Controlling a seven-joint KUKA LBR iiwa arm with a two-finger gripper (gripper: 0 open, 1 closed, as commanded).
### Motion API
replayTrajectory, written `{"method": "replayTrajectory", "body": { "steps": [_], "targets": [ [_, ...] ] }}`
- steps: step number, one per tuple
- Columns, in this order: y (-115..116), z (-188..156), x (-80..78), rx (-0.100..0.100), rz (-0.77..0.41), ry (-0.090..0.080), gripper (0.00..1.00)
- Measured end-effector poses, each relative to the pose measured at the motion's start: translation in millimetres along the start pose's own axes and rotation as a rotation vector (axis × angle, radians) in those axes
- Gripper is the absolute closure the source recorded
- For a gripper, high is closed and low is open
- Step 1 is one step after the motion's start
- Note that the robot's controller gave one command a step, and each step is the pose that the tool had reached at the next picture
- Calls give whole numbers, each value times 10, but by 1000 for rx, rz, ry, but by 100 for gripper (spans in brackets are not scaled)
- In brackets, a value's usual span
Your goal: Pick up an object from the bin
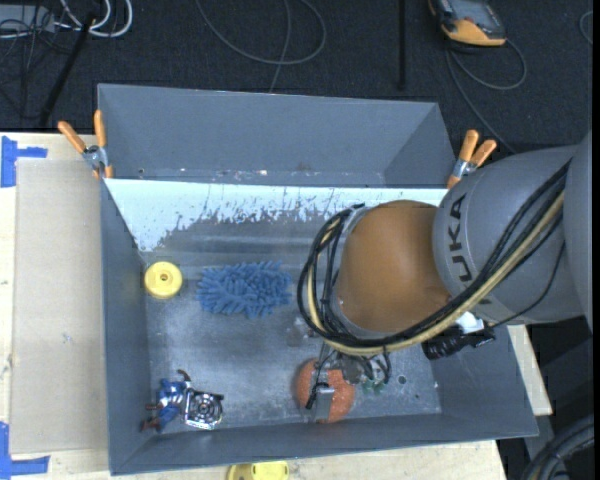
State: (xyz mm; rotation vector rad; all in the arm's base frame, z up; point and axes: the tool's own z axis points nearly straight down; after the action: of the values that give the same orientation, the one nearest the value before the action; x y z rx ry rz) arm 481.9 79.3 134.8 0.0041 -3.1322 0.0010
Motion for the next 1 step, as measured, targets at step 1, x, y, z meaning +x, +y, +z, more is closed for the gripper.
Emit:
{"method": "replayTrajectory", "body": {
  "steps": [1],
  "targets": [
    [-3,-41,-17,-1,3,-7,0]
  ]
}}
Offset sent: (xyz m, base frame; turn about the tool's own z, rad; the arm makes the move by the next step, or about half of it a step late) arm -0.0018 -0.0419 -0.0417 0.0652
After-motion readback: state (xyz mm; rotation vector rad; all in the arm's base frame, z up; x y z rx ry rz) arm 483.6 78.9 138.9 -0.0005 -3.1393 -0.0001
